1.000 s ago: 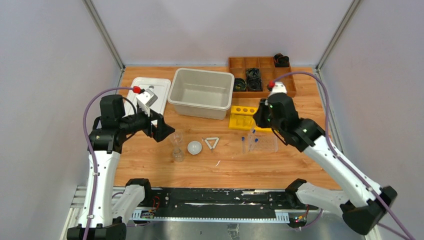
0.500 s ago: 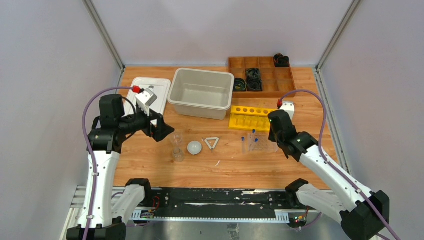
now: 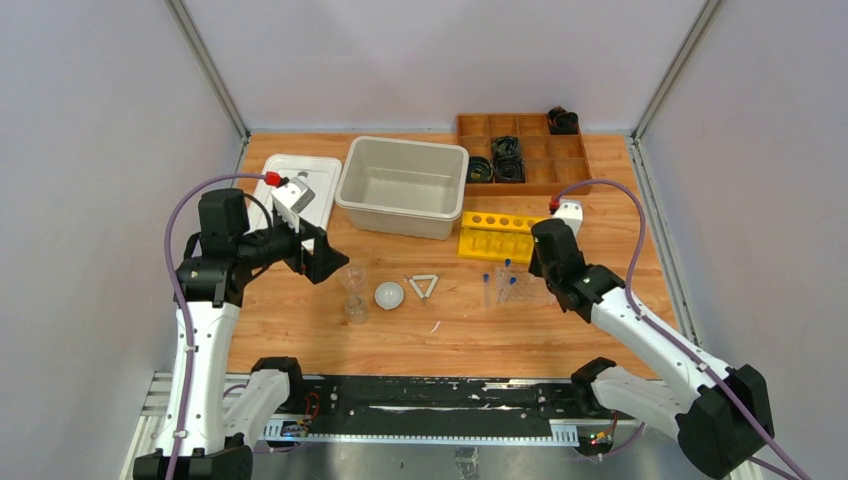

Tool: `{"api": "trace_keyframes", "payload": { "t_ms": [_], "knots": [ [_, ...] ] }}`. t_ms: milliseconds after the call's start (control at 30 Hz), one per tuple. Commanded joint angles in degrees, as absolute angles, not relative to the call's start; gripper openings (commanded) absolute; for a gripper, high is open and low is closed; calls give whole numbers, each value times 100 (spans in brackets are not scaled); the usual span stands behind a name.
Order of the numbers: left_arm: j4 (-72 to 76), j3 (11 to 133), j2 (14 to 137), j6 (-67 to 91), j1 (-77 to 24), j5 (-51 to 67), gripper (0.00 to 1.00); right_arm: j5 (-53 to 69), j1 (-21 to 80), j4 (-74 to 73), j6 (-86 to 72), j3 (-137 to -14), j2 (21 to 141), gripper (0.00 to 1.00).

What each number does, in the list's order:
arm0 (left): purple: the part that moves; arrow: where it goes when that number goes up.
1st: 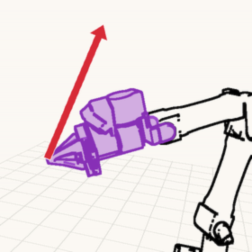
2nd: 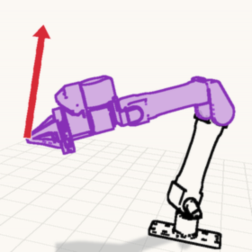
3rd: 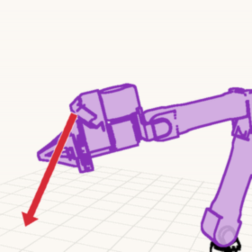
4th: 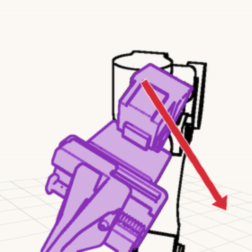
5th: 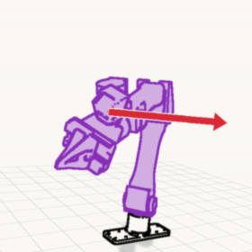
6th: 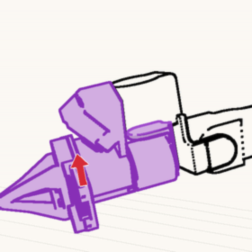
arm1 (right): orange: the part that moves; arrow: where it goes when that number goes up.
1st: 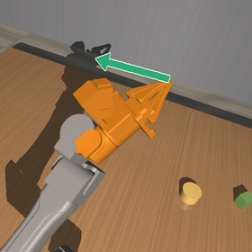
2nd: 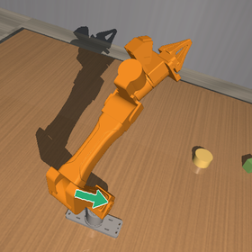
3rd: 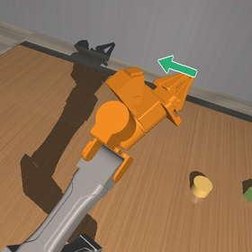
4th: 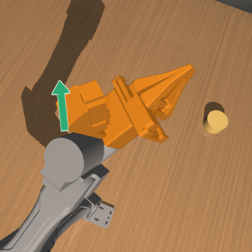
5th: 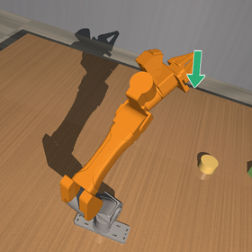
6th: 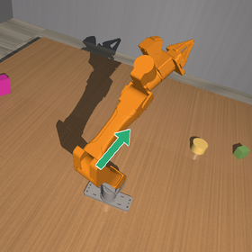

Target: Organize the chemistry lab equipment

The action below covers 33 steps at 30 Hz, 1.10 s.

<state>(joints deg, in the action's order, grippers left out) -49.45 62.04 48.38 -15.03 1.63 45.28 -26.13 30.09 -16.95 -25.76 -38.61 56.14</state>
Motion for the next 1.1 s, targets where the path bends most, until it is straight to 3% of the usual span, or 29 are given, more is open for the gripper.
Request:
{"api": "trace_keyframes", "payload": {
  "t_ms": [0, 767, 1067],
  "knots": [
    [-4957, 6331, 4846, -1606, 141, 4528, 100, -2705, 2918, -1310, -2524, -3840, 5784, 0],
    [-4960, 6340, 4908, -1667, 141, 4497, 100, -2591, 2918, -952, -2673, -3595, 6633, 0],
    [-4957, 6349, 4917, -1661, 141, 4484, 100, -2681, 2926, -1715, -2841, -4169, 6229, 42]
  ]
}}
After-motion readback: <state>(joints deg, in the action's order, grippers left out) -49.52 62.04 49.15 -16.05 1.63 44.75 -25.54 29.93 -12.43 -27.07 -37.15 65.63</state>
